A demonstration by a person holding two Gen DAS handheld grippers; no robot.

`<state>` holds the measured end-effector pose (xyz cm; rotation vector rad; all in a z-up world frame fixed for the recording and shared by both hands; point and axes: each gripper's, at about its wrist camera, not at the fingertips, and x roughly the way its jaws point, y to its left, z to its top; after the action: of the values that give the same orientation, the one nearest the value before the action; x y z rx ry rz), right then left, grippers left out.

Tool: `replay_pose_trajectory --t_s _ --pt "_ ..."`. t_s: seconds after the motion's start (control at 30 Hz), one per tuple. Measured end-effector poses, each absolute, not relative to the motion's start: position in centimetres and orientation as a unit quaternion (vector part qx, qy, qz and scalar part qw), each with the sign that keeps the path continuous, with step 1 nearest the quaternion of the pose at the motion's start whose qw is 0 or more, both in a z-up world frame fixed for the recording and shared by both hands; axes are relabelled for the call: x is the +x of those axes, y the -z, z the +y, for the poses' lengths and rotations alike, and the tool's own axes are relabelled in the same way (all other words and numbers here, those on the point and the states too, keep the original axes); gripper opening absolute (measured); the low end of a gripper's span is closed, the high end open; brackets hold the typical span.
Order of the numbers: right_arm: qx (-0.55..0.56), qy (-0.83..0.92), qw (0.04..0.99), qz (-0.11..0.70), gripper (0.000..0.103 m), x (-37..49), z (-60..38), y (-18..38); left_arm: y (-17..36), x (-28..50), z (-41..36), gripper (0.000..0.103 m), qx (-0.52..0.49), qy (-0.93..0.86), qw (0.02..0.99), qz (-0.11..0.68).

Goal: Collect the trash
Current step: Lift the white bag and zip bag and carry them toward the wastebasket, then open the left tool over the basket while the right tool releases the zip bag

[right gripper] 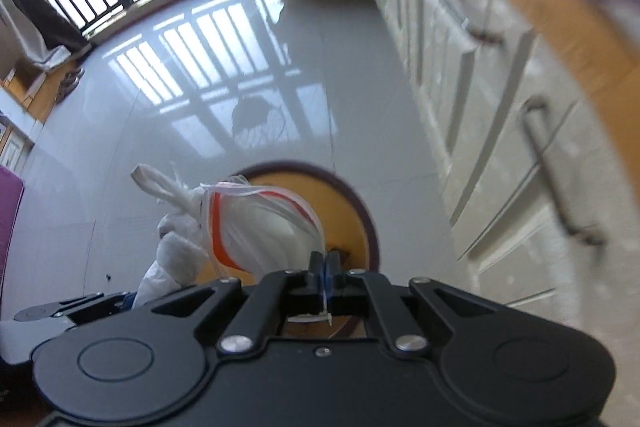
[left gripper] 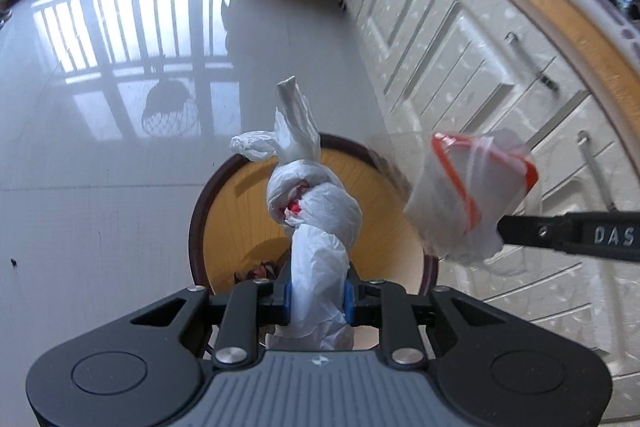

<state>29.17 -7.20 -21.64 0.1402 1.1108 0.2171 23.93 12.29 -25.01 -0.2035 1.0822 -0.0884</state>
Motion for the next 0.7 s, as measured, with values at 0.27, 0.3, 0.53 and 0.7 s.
replay_pose_trajectory --t_s 0.27,0.3,0.53,0.7 --pt "0.086 -0.108 0.815 0.563 0.002 30.3 -5.8 25.8 27.6 24.9 12.2 0.024 -0.111 0.037 0.840 0.530" --pt "0.088 -0.106 0.813 0.566 0.002 30.4 -5.8 26.2 27.9 25.0 12.1 0.024 -0.113 0.036 0.839 0.532" --pt "0.128 -0.092 0.800 0.579 0.003 31.2 -6.1 28.0 28.7 26.2 11.3 0.025 -0.124 0.044 0.842 0.523" --pt "0.160 -0.101 0.793 0.579 0.004 31.4 -6.2 28.5 28.7 27.2 10.8 0.025 -0.118 0.046 0.844 0.521"
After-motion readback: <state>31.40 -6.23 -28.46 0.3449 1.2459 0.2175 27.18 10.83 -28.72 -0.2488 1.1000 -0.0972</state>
